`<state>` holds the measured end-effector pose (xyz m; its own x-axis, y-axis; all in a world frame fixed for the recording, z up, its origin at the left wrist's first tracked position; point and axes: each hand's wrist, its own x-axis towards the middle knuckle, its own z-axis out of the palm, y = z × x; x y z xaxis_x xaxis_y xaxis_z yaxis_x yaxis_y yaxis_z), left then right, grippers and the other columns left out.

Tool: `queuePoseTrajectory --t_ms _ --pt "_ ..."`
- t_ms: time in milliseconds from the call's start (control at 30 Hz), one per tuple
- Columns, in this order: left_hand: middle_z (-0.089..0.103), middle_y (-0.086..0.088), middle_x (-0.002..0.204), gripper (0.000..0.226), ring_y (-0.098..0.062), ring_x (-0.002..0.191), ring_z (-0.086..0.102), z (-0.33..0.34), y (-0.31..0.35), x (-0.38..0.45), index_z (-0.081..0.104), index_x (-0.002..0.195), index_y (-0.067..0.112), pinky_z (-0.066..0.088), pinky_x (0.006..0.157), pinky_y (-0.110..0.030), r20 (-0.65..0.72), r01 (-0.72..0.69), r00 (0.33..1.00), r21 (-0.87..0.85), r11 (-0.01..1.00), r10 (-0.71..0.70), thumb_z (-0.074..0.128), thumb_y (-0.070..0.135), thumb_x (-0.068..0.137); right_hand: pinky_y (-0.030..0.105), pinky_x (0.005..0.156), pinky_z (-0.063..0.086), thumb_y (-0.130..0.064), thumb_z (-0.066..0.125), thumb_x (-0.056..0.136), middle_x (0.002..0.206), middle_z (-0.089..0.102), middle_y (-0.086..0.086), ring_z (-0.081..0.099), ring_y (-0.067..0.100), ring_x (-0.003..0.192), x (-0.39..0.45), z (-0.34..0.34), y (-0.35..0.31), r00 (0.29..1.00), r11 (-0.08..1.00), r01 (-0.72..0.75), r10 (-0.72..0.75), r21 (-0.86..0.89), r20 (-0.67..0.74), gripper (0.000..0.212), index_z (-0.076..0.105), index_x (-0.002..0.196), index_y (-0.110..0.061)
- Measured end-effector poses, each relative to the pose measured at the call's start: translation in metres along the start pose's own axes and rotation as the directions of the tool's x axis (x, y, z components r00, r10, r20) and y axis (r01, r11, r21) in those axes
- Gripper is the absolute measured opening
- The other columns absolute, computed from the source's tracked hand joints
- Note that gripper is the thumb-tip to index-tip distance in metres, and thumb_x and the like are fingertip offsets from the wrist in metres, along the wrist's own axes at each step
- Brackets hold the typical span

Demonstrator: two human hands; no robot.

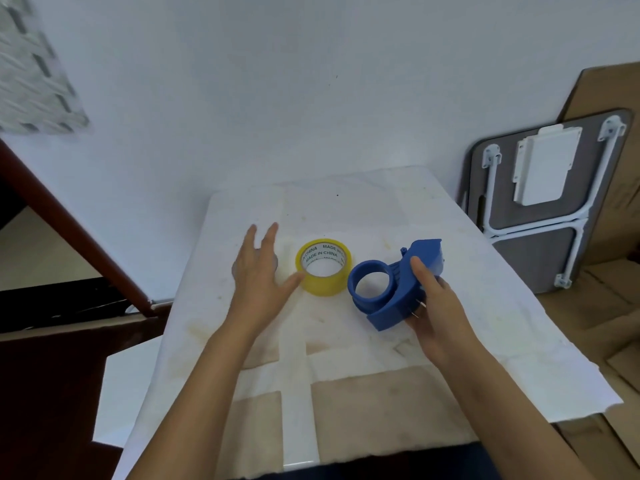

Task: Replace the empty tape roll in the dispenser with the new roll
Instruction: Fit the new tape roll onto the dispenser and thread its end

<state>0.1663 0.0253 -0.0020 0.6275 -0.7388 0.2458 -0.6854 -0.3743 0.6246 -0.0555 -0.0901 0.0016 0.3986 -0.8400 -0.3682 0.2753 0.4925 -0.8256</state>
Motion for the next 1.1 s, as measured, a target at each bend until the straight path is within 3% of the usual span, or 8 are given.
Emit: queuePoseTrajectory --t_ms 100,300,500,600,700,800,967,1100 --pt "0.001 0.000 0.166 0.090 -0.017 0.151 0.015 0.011 0.025 0.008 0.017 0.153 0.040 0.024 0.116 -0.033 0.180 -0.105 0.976 -0.113 0.988 0.125 0.075 0.034 0.084 0.030 0.071 0.054 -0.038 0.067 0.086 0.122 0.067 0.004 0.066 0.018 0.101 -0.001 -0.010 -0.004 0.999 0.999 0.021 -0.022 -0.037 -0.024 0.054 0.051 0.133 -0.017" --pt "-0.012 -0.007 0.166 0.114 -0.030 0.153 0.006 0.037 0.028 0.031 -0.001 0.151 0.051 0.022 0.118 -0.048 0.488 0.033 0.870 0.075 0.997 -0.066 0.080 0.047 0.072 0.030 0.073 0.055 -0.035 0.064 0.088 0.110 0.071 0.000 0.068 0.018 0.097 -0.007 -0.034 -0.017 0.999 0.998 0.041 -0.042 -0.057 -0.019 0.040 0.058 0.124 -0.019" --pt "0.027 -0.006 0.155 0.107 -0.026 0.137 0.040 0.043 0.029 0.025 0.012 0.152 0.048 0.039 0.105 -0.038 0.354 0.088 0.930 0.041 0.995 -0.097 0.081 0.045 0.070 0.034 0.077 0.056 -0.035 0.063 0.089 0.111 0.071 0.005 0.067 0.021 0.099 -0.005 -0.046 -0.019 1.000 0.994 -0.005 0.004 -0.113 -0.002 0.035 0.061 0.119 -0.016" --pt "0.039 0.001 0.142 0.101 -0.016 0.122 0.050 0.035 0.040 0.009 0.021 0.147 0.053 0.043 0.092 -0.027 0.350 0.212 0.929 -0.243 0.947 -0.118 0.085 0.039 0.071 0.031 0.072 0.056 -0.034 0.062 0.090 0.101 0.073 0.003 0.069 0.019 0.091 -0.003 -0.047 -0.019 1.000 0.994 -0.017 0.018 -0.105 0.012 0.028 0.065 0.112 -0.017" --pt "0.046 0.008 0.133 0.090 -0.001 0.111 0.055 0.025 0.058 -0.013 0.026 0.142 0.058 0.044 0.077 -0.019 0.361 0.302 0.925 -0.517 0.801 -0.116 0.082 0.039 0.074 0.032 0.073 0.057 -0.037 0.062 0.089 0.102 0.075 0.005 0.070 0.020 0.091 -0.002 -0.049 -0.017 0.998 0.995 -0.042 0.046 -0.091 0.042 0.035 0.067 0.113 -0.012" --pt "0.045 0.017 0.132 0.092 -0.003 0.115 0.056 0.021 0.074 -0.035 0.026 0.137 0.065 0.045 0.078 -0.019 0.354 0.303 0.932 -0.643 0.703 -0.077 0.084 0.044 0.069 0.035 0.076 0.057 -0.041 0.067 0.086 0.111 0.074 0.009 0.070 0.024 0.099 0.002 -0.052 -0.011 0.994 0.990 -0.079 0.088 -0.113 0.068 0.047 0.062 0.121 -0.011" --pt "0.038 0.015 0.138 0.103 -0.001 0.126 0.048 0.031 0.083 -0.056 0.024 0.137 0.065 0.048 0.097 -0.028 0.253 0.202 0.966 -0.621 0.758 -0.050 0.086 0.047 0.056 0.036 0.081 0.056 -0.039 0.067 0.086 0.112 0.074 0.008 0.071 0.026 0.097 -0.001 -0.052 -0.010 0.987 0.985 -0.084 0.103 -0.151 0.126 0.044 0.063 0.121 -0.013" --pt "0.030 0.017 0.141 0.102 0.008 0.128 0.041 0.043 0.087 -0.068 0.021 0.139 0.061 0.042 0.088 -0.006 0.177 0.102 0.984 -0.544 0.833 -0.004 0.089 0.031 0.068 0.043 0.088 0.056 -0.040 0.065 0.087 0.113 0.072 0.015 0.069 0.033 0.102 -0.004 -0.050 -0.009 0.986 0.985 -0.092 0.111 -0.148 0.121 0.044 0.067 0.118 -0.009"
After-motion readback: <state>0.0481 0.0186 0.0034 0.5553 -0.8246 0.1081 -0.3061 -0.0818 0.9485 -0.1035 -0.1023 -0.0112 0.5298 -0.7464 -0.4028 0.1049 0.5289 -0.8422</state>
